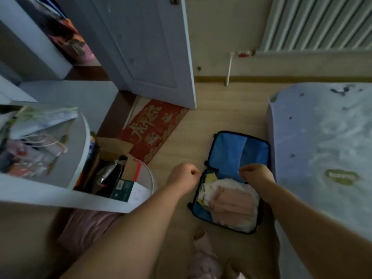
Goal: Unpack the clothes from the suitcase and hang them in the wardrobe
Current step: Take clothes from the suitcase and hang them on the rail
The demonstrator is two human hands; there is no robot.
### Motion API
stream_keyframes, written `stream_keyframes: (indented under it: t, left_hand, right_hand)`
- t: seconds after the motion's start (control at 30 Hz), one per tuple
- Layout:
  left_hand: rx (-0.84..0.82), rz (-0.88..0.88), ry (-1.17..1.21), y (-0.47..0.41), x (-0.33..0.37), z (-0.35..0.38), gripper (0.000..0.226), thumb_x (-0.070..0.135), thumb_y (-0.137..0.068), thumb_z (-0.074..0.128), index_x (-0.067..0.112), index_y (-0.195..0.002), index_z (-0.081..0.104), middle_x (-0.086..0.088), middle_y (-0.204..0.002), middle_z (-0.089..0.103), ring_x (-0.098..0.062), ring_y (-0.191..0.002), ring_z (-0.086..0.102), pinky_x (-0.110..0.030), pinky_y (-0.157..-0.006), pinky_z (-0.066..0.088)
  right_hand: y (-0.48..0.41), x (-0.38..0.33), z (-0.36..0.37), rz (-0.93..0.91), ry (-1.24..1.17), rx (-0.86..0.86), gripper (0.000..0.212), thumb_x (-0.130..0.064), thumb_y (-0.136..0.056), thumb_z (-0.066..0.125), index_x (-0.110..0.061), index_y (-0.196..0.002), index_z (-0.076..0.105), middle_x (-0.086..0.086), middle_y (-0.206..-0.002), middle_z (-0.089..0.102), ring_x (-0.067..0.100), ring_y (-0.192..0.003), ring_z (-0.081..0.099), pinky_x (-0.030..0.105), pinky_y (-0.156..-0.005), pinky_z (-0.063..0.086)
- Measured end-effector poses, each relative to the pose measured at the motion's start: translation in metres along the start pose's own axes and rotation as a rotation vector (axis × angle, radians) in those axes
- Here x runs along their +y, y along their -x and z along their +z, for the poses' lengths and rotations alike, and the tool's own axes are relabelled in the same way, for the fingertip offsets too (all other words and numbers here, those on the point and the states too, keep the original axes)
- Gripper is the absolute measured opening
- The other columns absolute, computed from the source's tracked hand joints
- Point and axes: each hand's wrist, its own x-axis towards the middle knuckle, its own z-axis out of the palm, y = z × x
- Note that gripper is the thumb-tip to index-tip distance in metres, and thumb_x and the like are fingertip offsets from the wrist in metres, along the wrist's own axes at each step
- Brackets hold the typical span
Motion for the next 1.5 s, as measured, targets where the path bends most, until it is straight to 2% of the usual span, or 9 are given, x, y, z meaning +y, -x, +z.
stream_keyframes:
  t: [0.23, 0.47, 0.9, 0.97, 1.07, 1.2, 1.27, 1.37, 1.5]
  left_hand:
    - [-0.142, -0.132, 0.040, -0.048, -0.042, 0.062, 0.016, 0.024, -0.094, 0.055, 0.023, -0.093, 0.071, 0.004, -0.099, 0.069, -0.014, -0.092, 0.063, -0.030, -0.081, 0.053]
    - [-0.193, -0.285, 0.218, -0.079, -0.074, 0.157, 0.013, 0.021, -0.093, 0.058, 0.023, -0.085, 0.069, 0.006, -0.085, 0.070, -0.013, -0.090, 0.065, -0.027, -0.084, 0.051]
    - [-0.157, -0.327, 0.240, -0.189, -0.111, 0.304, 0.022, 0.023, -0.094, 0.056, 0.028, -0.074, 0.063, 0.004, -0.087, 0.069, -0.016, -0.084, 0.063, -0.029, -0.077, 0.051]
    - [-0.161, -0.316, 0.256, -0.208, -0.119, 0.327, 0.020, 0.021, -0.094, 0.057, 0.027, -0.077, 0.064, 0.001, -0.092, 0.070, -0.018, -0.088, 0.063, -0.030, -0.079, 0.053]
    - [-0.171, -0.311, 0.217, -0.225, -0.132, 0.355, 0.012, 0.021, -0.094, 0.056, 0.025, -0.090, 0.067, 0.004, -0.092, 0.066, -0.014, -0.086, 0.061, -0.021, -0.062, 0.044]
    - [-0.197, -0.319, 0.218, -0.237, -0.153, 0.389, 0.013, 0.023, -0.095, 0.055, 0.021, -0.095, 0.067, 0.004, -0.091, 0.064, -0.011, -0.082, 0.059, -0.020, -0.058, 0.040]
    - [-0.210, -0.334, 0.233, -0.241, -0.164, 0.404, 0.015, 0.021, -0.095, 0.053, 0.019, -0.097, 0.068, 0.003, -0.093, 0.065, -0.012, -0.084, 0.059, -0.020, -0.061, 0.041]
    - [-0.226, -0.356, 0.230, -0.244, -0.177, 0.416, 0.019, 0.019, -0.096, 0.052, 0.016, -0.103, 0.069, 0.005, -0.093, 0.064, -0.011, -0.084, 0.058, -0.015, -0.058, 0.039]
    - [-0.248, -0.348, 0.224, -0.243, -0.189, 0.419, 0.017, 0.015, -0.094, 0.052, 0.012, -0.092, 0.068, 0.000, -0.087, 0.065, -0.014, -0.081, 0.058, -0.018, -0.058, 0.041]
  right_hand:
    - [-0.040, 0.076, 0.028, 0.234, -0.008, -0.017, 0.014, -0.010, -0.088, 0.060, -0.018, -0.093, 0.071, 0.003, -0.080, 0.065, 0.021, -0.075, 0.058, 0.026, -0.063, 0.044]
    - [-0.091, 0.148, 0.050, 0.330, 0.015, 0.003, 0.012, -0.013, -0.086, 0.062, -0.023, -0.084, 0.069, 0.009, -0.102, 0.069, 0.028, -0.094, 0.063, 0.033, -0.078, 0.050]
    - [-0.220, 0.287, 0.100, 0.428, -0.003, -0.060, 0.013, -0.009, -0.088, 0.062, -0.013, -0.098, 0.070, 0.006, -0.088, 0.065, 0.015, -0.072, 0.059, 0.028, -0.069, 0.047]
    - [-0.241, 0.307, 0.109, 0.428, 0.036, -0.098, 0.017, -0.011, -0.089, 0.060, -0.013, -0.103, 0.069, 0.009, -0.099, 0.066, 0.019, -0.081, 0.059, 0.027, -0.071, 0.045]
    - [-0.269, 0.334, 0.121, 0.455, 0.066, -0.111, 0.030, -0.013, -0.090, 0.055, -0.015, -0.120, 0.060, 0.012, -0.123, 0.059, 0.028, -0.107, 0.056, 0.031, -0.084, 0.048]
    - [-0.295, 0.364, 0.140, 0.487, 0.097, -0.157, 0.058, -0.017, -0.092, 0.055, -0.009, -0.144, 0.031, 0.014, -0.142, 0.042, 0.033, -0.127, 0.043, 0.037, -0.105, 0.039]
    - [-0.304, 0.379, 0.150, 0.511, 0.039, -0.153, 0.066, -0.017, -0.092, 0.056, -0.005, -0.147, 0.023, 0.015, -0.144, 0.039, 0.033, -0.129, 0.041, 0.038, -0.105, 0.037]
    - [-0.310, 0.393, 0.161, 0.556, -0.088, -0.161, 0.070, -0.017, -0.090, 0.060, -0.007, -0.148, 0.022, 0.014, -0.144, 0.040, 0.031, -0.128, 0.043, 0.035, -0.103, 0.039]
    - [-0.315, 0.396, 0.170, 0.629, -0.279, -0.136, 0.065, -0.022, -0.086, 0.068, -0.002, -0.141, 0.038, 0.016, -0.139, 0.047, 0.031, -0.123, 0.049, 0.035, -0.100, 0.044]
